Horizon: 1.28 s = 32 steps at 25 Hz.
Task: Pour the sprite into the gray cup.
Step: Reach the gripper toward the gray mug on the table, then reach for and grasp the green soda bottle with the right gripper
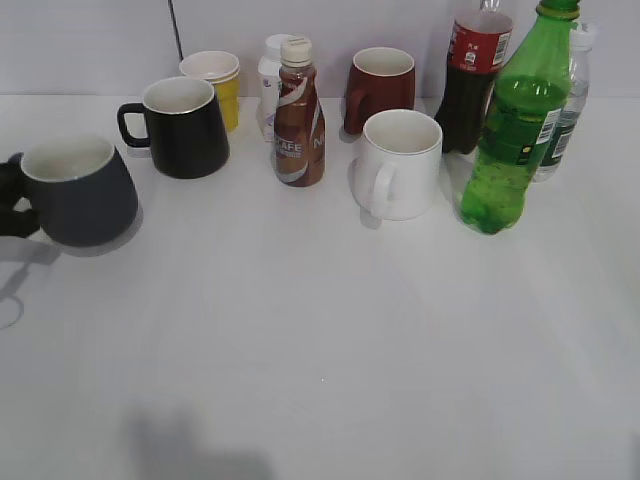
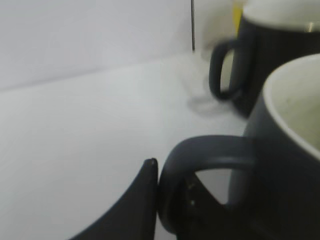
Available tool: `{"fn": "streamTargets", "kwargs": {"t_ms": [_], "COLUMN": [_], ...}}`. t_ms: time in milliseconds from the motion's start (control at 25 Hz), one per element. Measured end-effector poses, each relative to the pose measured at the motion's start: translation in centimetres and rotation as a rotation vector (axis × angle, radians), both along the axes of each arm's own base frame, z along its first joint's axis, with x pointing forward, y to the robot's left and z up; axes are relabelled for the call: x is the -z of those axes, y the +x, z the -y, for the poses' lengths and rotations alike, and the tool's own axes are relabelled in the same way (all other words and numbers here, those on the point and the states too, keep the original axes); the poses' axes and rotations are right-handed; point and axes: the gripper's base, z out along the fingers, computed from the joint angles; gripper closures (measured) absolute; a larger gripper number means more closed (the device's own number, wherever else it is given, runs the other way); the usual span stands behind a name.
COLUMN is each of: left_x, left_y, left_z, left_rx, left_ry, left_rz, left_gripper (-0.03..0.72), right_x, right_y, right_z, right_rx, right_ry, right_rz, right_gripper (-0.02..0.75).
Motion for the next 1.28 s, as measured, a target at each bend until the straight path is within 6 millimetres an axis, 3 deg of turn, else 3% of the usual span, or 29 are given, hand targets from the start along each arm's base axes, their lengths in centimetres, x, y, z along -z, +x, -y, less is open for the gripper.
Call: {"fn": "streamTargets", "kwargs": {"t_ms": [160,240,480,640,760,1000,1280], "left_x": [-2.0,-2.8,-4.8,-5.6,-6.0,-5.9,-5.8], "left_y": [-0.6,-1.1,-2.9,-4.0,-4.9,-5.4,-5.7], "left_z": [0.1,0.2,0.7,1.1,1.3,2.2,4.5], "left_rx": [-0.005,-0.003,0.02,0.049,0.064,0.096,0.191], "left_ry": [-0.021,-0.025,-0.057,-0.063,-0.06,-0.062,-0.065], "left_rz": [0.056,0.083,0.128,0.148,0.159,0.149,0.138], "left_gripper": [0.628,0.628,0.628,0.629,0.629,0.629,0.629], "right_x": [-1.2,-2.7,-7.1,-7.8,-6.1,1.0,5.6], "right_y": [0.5,1.6,6.2,9.6,12.0,15.9,20.0], "right_z": [-0.4,-0.4,-0.5,-0.5,-0.5,-2.7,-5.9], "right_rx": [-0.047,-0.049,-0.017,0.025,0.049,-0.061,-0.245], "right_ry": [-0.01,-0.018,-0.036,-0.018,0.049,0.117,0.034], "right_rz": [0.072,0.198,0.553,0.628,0.637,0.433,0.354], "right_gripper": [0.15,0.15,0.15,0.174,0.182,0.183,0.16]}}
